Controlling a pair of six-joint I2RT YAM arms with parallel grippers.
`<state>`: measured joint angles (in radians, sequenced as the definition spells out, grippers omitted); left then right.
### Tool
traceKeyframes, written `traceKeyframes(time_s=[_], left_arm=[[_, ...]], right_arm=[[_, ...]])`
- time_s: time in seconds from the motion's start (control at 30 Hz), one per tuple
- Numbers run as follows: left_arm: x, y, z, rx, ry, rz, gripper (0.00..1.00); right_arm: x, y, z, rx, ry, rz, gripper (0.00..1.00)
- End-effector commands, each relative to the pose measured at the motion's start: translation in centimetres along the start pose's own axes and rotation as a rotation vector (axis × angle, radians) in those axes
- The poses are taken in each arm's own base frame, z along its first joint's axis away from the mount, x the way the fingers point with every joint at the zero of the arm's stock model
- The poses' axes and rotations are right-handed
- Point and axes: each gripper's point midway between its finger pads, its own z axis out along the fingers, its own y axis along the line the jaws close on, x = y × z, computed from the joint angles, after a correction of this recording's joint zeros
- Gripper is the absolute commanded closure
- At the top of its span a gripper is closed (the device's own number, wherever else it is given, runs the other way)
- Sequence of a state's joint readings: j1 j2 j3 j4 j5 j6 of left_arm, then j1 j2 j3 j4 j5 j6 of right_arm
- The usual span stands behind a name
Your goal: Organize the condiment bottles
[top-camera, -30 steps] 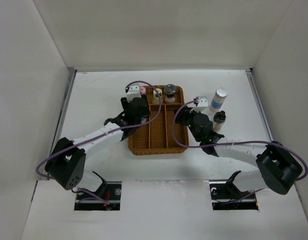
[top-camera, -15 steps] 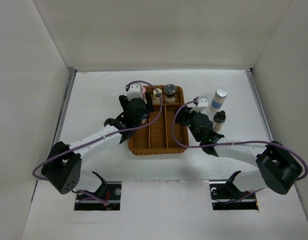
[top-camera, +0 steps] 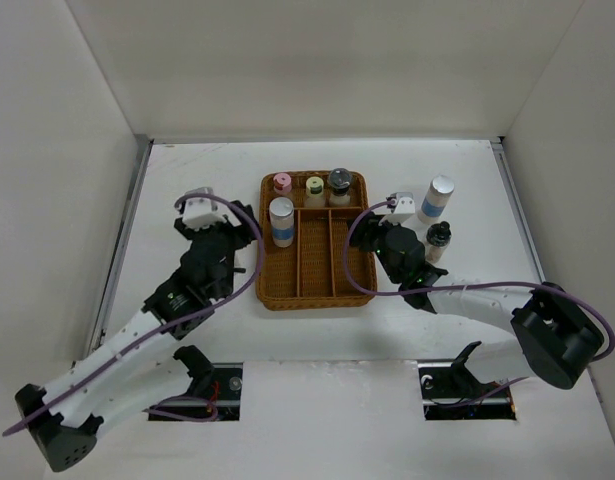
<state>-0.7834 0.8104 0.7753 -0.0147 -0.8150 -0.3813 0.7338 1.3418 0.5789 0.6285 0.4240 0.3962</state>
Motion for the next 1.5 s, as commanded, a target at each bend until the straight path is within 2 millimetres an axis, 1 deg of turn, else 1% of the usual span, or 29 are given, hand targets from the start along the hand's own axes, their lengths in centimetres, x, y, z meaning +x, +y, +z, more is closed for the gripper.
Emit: traceKeyframes(time_s=[0.0,0.07,0.17,0.33,0.4,0.5,0.83,1.0,1.07,1.1,1.2,1.27,1.33,1.47], left_arm=[[2.8,6.4,-1.8,-0.212,0.079,0.086,0.26],[3.7,8.9,-2.4,-0.289,0.112,0.094,0.25],[6.4,10.7,-2.5,-0.326,0.181,0.072,0.24],[10.4,11.1,-0.6,-0.305,0.3,0.085,0.24],[11.5,11.6,0.1,-0.32,0.313,0.1,0.24],[12.5,12.2,1.0,-0.343,0.325,0.127,0.25],[14.5,13.6,2.5,-0.385,0.308,0.133,0.27],[14.4,14.0,3.4,-0.397,0.294,0.148,0.28],[14.7,14.0,3.5,-0.393,0.289,0.15,0.32],[14.9,14.1,3.4,-0.395,0.286,0.153,0.35],[15.0,14.3,3.3,-0.401,0.288,0.161,0.52],[14.4,13.7,3.0,-0.381,0.272,0.151,0.58],[13.5,13.5,2.4,-0.372,0.247,0.142,0.6],[10.6,12.7,0.5,-0.351,0.214,0.13,0.64]], right_arm=[[-2.1,0.7,0.6,-0.005,-0.061,0.03,0.44],[-1.9,0.7,0.8,-0.002,-0.056,0.027,0.44],[-1.7,0.8,0.8,-0.002,-0.049,0.024,0.43],[-1.8,0.4,0.9,0.006,-0.052,0.026,0.42],[-1.9,0.4,0.8,0.005,-0.055,0.027,0.42],[-1.9,0.3,0.8,0.008,-0.054,0.027,0.42],[-1.6,0.6,1.1,0.004,-0.045,0.02,0.41],[-1.3,0.8,1.3,0.005,-0.037,0.01,0.41],[-1.3,0.8,1.3,0.005,-0.037,0.008,0.41],[-1.4,0.8,1.3,0.004,-0.038,0.009,0.41],[-1.5,0.8,1.2,0.003,-0.04,0.012,0.41],[-1.4,0.8,1.3,0.003,-0.037,0.012,0.41],[-1.4,0.8,1.2,0.004,-0.039,0.011,0.41],[-1.3,0.8,1.2,0.005,-0.037,0.01,0.41]])
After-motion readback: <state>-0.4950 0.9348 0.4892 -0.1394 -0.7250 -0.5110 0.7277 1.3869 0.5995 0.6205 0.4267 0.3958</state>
